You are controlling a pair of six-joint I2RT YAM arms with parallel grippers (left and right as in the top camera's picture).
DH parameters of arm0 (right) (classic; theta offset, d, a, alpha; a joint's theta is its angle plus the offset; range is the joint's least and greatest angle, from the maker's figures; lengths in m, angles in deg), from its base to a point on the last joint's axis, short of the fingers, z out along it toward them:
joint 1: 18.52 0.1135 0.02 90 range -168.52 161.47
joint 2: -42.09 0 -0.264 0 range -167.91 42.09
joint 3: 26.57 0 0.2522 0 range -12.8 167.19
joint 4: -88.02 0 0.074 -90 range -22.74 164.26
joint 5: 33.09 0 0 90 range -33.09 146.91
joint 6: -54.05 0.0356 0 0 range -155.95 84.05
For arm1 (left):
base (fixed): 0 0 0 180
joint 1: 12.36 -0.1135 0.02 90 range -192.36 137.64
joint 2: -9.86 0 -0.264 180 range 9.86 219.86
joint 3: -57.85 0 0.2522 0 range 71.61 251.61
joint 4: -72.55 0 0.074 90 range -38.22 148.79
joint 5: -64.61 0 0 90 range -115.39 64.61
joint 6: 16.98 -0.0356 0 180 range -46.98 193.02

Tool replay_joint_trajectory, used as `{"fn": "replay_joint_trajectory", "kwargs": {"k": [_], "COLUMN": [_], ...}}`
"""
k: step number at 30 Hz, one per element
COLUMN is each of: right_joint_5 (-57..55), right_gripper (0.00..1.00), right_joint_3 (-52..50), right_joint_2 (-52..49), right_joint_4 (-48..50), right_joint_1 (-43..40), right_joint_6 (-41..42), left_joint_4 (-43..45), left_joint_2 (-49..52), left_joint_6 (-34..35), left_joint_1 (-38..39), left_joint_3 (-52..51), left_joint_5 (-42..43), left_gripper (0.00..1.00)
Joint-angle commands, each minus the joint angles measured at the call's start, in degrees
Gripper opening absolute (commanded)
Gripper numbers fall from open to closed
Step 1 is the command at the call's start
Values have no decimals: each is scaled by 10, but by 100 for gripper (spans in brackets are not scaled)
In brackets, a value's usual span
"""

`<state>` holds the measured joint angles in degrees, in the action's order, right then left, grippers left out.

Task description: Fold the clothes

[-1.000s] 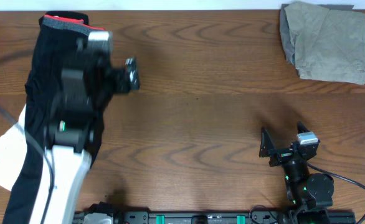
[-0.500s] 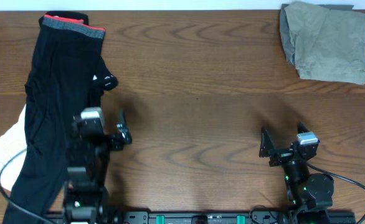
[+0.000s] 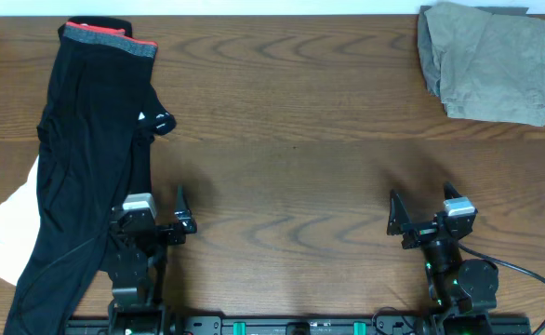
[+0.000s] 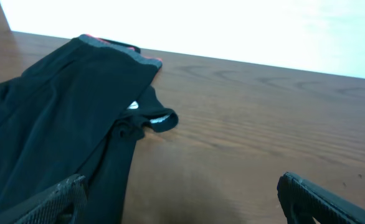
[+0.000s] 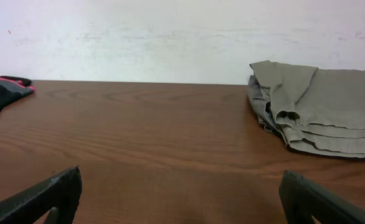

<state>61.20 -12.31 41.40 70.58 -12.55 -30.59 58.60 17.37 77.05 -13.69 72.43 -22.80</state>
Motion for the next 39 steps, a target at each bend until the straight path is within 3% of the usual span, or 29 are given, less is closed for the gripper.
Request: {"fn": "replay_joint_trajectory", "kwargs": {"k": [1,12,39], "right_joint_5": [2,2,2], "right_gripper": [99,99,99], "right_joint_3": [-2,-2,-2], "right_joint_2": [3,3,3], "right_joint_4": [-2,-2,-2], "right_joint_1": [8,8,8], "right_joint_6": [-7,-7,-7], "left_joint_4": [-17,-38,-37], "left_joint_2": [-19,-73,-72], "left_joint_6": [-17,-34,-23], "left_joint_1": [-4,-4,-4], "left_joint_3": [-6,-6,-6], "left_joint_5": [-1,-1,-1], "left_gripper": [98,98,98]}}
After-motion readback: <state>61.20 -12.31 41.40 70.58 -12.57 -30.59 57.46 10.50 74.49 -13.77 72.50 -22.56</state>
